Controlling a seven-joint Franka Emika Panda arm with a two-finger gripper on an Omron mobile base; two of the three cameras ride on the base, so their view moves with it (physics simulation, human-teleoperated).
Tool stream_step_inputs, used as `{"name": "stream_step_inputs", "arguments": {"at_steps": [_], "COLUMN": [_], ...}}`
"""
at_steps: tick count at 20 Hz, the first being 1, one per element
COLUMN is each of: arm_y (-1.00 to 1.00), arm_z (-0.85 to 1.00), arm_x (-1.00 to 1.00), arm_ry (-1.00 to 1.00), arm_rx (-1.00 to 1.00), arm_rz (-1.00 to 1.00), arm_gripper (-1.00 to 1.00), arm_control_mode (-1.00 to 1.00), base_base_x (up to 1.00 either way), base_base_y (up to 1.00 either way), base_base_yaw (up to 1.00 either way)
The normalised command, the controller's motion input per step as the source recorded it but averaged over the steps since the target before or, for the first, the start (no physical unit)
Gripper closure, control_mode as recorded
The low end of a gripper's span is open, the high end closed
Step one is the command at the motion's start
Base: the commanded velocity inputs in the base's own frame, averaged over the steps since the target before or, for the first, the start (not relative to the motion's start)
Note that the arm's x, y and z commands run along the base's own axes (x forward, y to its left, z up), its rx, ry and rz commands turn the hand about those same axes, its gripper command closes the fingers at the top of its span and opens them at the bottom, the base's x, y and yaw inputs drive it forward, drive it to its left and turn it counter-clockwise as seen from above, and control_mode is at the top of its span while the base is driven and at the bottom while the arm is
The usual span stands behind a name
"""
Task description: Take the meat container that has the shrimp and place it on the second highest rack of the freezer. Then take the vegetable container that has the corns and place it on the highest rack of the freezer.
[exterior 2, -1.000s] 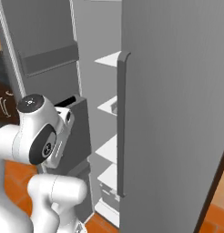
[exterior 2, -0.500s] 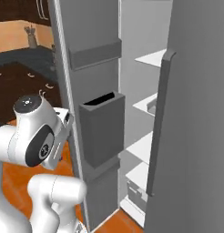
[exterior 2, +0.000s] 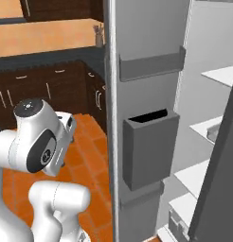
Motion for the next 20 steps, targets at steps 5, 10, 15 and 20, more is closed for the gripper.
{"name": "stream_step_inputs", "arguments": {"at_steps": [5, 10, 15, 20], "arm_y": [0.00, 0.00, 0.00, 0.00], "arm_z": [0.00, 0.00, 0.00, 0.00], "arm_x": [0.00, 0.00, 0.00, 0.00], "arm_ry": [0.00, 0.00, 0.00, 0.00], "arm_rx": [0.00, 0.00, 0.00, 0.00], "arm_rz": [0.00, 0.00, 0.00, 0.00], "arm_gripper": [-1.00, -1.00, -1.00, -1.00], "arm_control_mode": [1.00, 1.00, 1.00, 1.00], "base_base_x": [-0.57, -0.15, 0.74, 1.00], "base_base_y": [0.99, 0.96, 0.55, 0.12], "base_base_yaw": [0.71, 0.73, 0.32, -0.01]}}
